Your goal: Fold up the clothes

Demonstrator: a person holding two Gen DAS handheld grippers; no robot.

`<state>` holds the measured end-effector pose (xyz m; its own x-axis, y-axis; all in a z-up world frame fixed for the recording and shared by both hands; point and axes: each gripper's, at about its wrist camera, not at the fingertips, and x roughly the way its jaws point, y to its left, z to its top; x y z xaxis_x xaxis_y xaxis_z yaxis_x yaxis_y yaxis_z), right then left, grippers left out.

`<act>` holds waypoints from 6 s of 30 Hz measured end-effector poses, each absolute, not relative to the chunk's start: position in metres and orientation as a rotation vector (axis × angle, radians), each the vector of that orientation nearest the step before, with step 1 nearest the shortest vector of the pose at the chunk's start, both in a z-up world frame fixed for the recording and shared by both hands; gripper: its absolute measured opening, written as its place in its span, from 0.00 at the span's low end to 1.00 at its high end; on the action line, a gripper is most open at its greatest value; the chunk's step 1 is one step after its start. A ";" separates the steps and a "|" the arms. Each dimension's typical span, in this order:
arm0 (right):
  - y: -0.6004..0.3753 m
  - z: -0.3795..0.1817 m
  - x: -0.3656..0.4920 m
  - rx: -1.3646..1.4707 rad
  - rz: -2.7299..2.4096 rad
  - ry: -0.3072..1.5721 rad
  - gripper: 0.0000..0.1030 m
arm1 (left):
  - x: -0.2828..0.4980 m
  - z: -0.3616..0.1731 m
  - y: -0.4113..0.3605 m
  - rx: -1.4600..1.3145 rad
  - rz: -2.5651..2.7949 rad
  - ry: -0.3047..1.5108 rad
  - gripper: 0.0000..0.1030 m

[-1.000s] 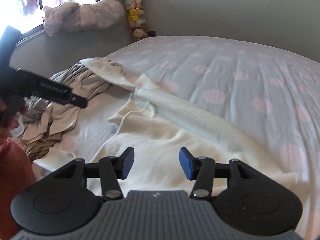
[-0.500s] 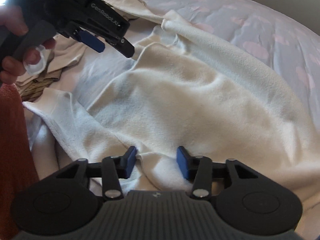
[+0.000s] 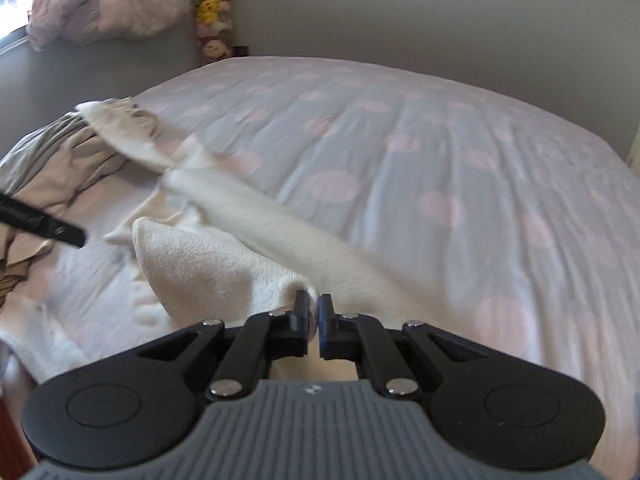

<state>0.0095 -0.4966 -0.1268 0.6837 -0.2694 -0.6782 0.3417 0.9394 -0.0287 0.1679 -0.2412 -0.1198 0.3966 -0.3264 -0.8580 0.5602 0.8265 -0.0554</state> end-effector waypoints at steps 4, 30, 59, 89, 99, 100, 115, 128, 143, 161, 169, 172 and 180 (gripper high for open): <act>-0.540 -0.119 -0.008 0.101 -0.493 0.743 0.05 | 0.156 -0.121 -0.245 0.258 -0.603 1.039 0.60; -0.414 -0.165 0.024 -0.203 0.051 0.836 0.47 | 0.137 -0.176 -0.266 0.040 -0.475 1.243 0.61; -0.398 -0.168 0.023 -0.043 0.197 0.914 0.05 | 0.135 -0.187 -0.274 -0.013 -0.492 1.290 0.51; -0.437 -0.126 0.016 -0.257 -0.052 0.801 0.61 | 0.133 -0.181 -0.254 -0.215 -0.501 1.400 0.52; -0.459 -0.151 0.043 -0.335 -0.100 0.809 0.65 | 0.143 -0.193 -0.283 -0.223 -0.505 1.354 0.53; -0.464 -0.155 0.048 -0.330 -0.103 0.814 0.65 | 0.144 -0.194 -0.286 -0.224 -0.506 1.349 0.53; -0.499 -0.145 0.055 -0.189 -0.202 0.717 0.10 | 0.157 -0.143 -0.287 -0.206 -0.560 1.082 0.06; -0.503 -0.005 -0.045 -0.241 -0.493 0.371 0.09 | 0.156 0.038 -0.236 -0.230 -0.608 0.656 0.05; -0.546 -0.050 -0.139 -0.071 -0.591 0.745 0.09 | 0.160 -0.021 -0.237 -0.001 -0.548 0.938 0.05; -0.502 -0.070 -0.063 -0.219 -0.194 0.891 0.52 | 0.157 -0.113 -0.249 0.248 -0.569 1.246 0.08; -0.481 -0.098 0.031 -0.290 0.087 0.931 0.48 | 0.169 -0.127 -0.253 0.237 -0.583 1.293 0.08; -0.478 -0.123 0.065 -0.280 0.130 0.960 0.47 | 0.172 -0.134 -0.253 0.214 -0.576 1.298 0.09; -0.483 -0.158 0.123 -0.244 0.175 1.023 0.48 | 0.169 -0.146 -0.258 0.201 -0.538 1.296 0.10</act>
